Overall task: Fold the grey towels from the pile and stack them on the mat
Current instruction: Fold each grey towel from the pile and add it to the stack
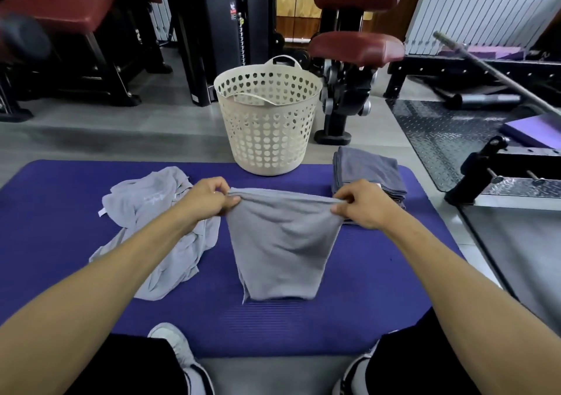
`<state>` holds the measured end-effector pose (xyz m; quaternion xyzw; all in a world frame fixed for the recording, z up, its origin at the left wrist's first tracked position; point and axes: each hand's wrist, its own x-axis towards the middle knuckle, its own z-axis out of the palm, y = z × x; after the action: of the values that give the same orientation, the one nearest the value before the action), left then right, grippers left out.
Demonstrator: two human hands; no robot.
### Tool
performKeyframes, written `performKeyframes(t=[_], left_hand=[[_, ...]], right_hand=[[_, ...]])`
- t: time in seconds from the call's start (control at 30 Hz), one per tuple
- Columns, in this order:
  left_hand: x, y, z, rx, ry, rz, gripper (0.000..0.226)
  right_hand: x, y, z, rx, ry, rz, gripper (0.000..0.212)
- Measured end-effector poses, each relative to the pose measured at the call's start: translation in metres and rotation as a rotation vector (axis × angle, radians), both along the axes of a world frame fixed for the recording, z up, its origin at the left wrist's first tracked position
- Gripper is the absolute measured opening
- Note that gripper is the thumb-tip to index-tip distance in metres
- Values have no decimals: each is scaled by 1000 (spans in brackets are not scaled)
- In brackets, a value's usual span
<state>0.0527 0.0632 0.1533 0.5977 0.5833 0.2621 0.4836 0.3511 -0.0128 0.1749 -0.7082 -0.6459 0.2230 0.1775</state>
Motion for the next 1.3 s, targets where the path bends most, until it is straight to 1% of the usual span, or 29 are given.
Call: performKeyframes(t=[0.07,0.1,0.17,0.23,0.3,0.4,0.47,0.53,0.6,0.63,0.7,0.77,0.83,0.9,1.0,1.07,1.1,1.17,1.23,1.3], left_hand=[[1,-3,-3,132,75,86,18],[2,-4,-3,141,72,85,19],[4,-9,-4,30,18,-28,18],[2,-13,-2,-85,20,-156,15],[0,-14,-3,-122,-10,-160,11],[-8,-9,-8,-92,-109,-61,13],[-13,-8,-6,-147,-137,-97,10],[-15,-7,-6,-203,-145,-154,9],[-16,-3,-6,-114,-110,-52,7],[-14,-3,-6,-85,-100,-25,10],[-7,-7,-5,-134,-127,-92,15],[-3,-9,-4,-130,-113,-101,7],[-5,-7,-2,-164,-92,-112,28],[-11,-6,1,-287,-59,-210,35],[-16,-11,5,-449,52,-379,28],[-13,-12,2,-477,70,-378,23],[-10,-10,-1,-471,72,-347,22],[-3,-3,-12,-399,111,-251,21],[6,6,-23,-281,135,-126,12],[15,19,-31,-135,98,-9,8]], right_hand=[[4,-4,-1,40,12,-52,6],[4,-6,-2,30,13,-32,8],[1,-12,-4,-66,-6,86,10],[-3,-17,-8,-135,38,126,7],[-4,-18,-8,-127,182,58,4],[0,-16,-6,-62,356,-81,8],[3,-16,-3,-71,444,-136,11],[5,-17,-1,-92,506,-169,14],[6,-16,-1,-74,529,-189,15],[7,-16,-2,-77,549,-188,15],[6,-15,-5,-121,583,-181,17],[6,-16,-6,-149,561,-182,19],[8,-18,-5,-168,557,-184,19],[9,-22,-3,-220,552,-150,19],[10,-26,-1,-315,520,-75,17],[11,-25,-3,-341,474,-54,15],[12,-23,-4,-340,440,-60,15],[15,-14,-10,-338,376,-94,18],[16,-1,-17,-329,331,-135,19],[17,16,-23,-237,291,-194,19]])
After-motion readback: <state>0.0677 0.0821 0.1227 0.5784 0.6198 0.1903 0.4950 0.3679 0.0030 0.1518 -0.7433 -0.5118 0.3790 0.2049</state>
